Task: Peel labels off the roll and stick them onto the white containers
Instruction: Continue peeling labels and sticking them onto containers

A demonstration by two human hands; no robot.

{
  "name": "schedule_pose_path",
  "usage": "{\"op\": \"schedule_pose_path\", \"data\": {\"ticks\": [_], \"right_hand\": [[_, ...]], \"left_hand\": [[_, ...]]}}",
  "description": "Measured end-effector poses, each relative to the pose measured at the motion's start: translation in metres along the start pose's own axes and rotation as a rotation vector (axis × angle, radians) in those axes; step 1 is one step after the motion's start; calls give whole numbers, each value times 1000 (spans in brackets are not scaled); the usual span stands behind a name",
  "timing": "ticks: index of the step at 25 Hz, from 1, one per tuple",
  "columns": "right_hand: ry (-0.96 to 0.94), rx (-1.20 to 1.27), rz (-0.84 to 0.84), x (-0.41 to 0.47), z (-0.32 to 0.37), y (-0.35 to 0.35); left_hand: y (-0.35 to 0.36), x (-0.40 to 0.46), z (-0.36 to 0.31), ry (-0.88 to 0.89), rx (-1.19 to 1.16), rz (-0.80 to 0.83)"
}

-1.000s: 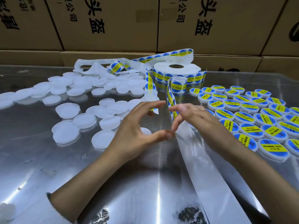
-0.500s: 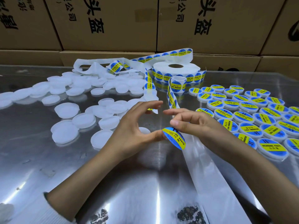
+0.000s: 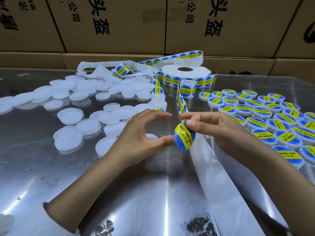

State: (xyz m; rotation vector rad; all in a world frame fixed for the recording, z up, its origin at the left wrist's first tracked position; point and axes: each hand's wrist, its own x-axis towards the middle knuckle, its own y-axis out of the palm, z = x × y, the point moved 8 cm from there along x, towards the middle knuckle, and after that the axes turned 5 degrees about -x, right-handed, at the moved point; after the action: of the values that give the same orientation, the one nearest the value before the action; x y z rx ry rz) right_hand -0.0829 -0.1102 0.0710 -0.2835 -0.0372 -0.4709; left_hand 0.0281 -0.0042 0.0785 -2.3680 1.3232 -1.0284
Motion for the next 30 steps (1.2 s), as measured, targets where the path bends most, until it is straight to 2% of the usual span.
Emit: {"op": "schedule_pose_path", "data": {"ticks": [2,4,8,10,13,18,23,26,30], "right_hand": [[-9,57,-19,1,1,-3],[-45,97,-73,1,3,-7],[-63,65,-281,1,2,-23],[-76,72,-330,1,3,-27],[-87,88,-341,3,4,-24],[-115,131,-303,3,6,-19],[-88,158,-251,3,5,-11],[-56,170,-265,2,3,-12],[9,253,-191,2,-1,-7]], "left_hand": [[-1,0,1,0,30,4],[-2,0,8,-27,157,3],[-1,-11,42,-301,667,134],[-5,-13,51,-380,727,127],[-8,-11,50,-373,611,76],[12,-7,14,-61,290,40],[12,-10,-12,83,74,-84],[9,-11,-19,134,36,-111],[10,-12,-24,174,80,-120]]}}
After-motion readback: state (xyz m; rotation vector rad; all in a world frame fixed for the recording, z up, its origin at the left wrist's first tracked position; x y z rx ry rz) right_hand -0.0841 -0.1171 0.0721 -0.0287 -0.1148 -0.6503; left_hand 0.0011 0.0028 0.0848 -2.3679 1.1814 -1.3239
